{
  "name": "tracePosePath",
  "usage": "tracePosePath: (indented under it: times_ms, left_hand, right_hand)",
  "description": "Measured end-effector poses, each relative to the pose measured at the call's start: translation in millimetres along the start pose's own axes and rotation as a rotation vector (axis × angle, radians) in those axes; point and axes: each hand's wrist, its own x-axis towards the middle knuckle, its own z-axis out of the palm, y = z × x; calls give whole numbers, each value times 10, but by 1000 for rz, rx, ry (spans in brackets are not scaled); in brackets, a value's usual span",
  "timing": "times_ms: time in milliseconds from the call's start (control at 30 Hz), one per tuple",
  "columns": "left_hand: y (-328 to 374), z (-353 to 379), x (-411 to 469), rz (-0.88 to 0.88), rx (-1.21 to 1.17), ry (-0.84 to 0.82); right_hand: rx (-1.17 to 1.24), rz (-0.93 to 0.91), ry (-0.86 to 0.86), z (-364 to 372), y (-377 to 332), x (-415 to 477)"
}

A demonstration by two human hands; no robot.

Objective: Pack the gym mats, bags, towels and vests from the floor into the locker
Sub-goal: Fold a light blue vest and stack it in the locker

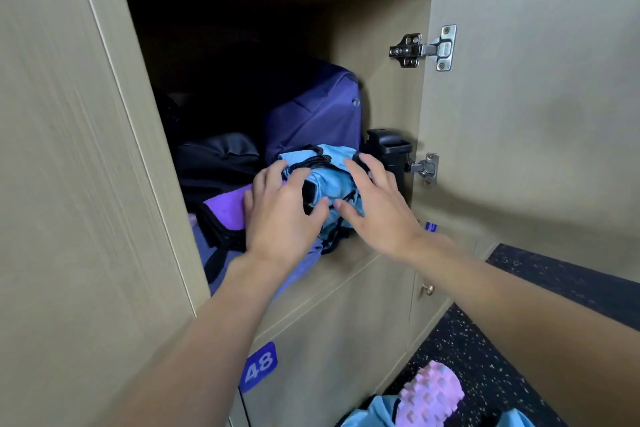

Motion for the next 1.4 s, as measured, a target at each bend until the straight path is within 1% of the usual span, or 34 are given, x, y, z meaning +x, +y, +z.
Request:
tracePosePath:
  times_ms: [67, 133, 200, 300, 400, 533, 733, 833, 933, 1067, 1167, 1267, 1333, 1400]
  left_hand:
    - [67, -39, -123, 47, -10, 27]
    - [163, -57, -275, 107, -27, -10]
    - [260, -4, -475, 151, -76, -151]
    - [356, 162, -873, 217, -151, -380]
    - [368, 428, -1313, 261, -72, -613]
    - [400, 845, -1870, 266, -60, -807]
    - [375, 1594, -2702, 264, -68, -1021]
    - [402, 1978, -3005, 272, -82, -1094]
    - [481, 2342, -3139, 280, -71, -1129]
    - [675, 2806, -3098, 290, -116, -1099]
    - [872, 3098, -3017, 287, -171, -1087]
    - [1007, 3317, -2989, 190, -225, -1168]
    - [1041, 3372, -3021, 96, -335, -1212]
    - [1053, 3402, -3064, 51, -419, -1217]
  right_hand:
    - [-4, 17, 11, -46, -16, -178]
    - [-7, 50, 26, -81, -16, -419]
    - [-16, 113, 17, -92, 25, -731]
    - [4, 218, -42, -24, 199, -1295]
    - [38, 352, -113, 97, 416, -1909]
    - [45, 530, -237, 322, 708, -2683]
    - [26, 692, -437, 658, 1106, -3608]
    - [31, 771, -453, 793, 1341, -3872]
    - [6, 862, -436, 901, 1617, -4016]
    - [-38, 938, -288, 980, 1987, -4070]
    - [48, 987, -136, 993, 2206, -3993]
    - [189, 1025, -123, 1028, 2368, -3922]
    - [187, 1020, -142, 1040, 2424, -3916]
    - [155, 999, -121, 1012, 2424, -3915]
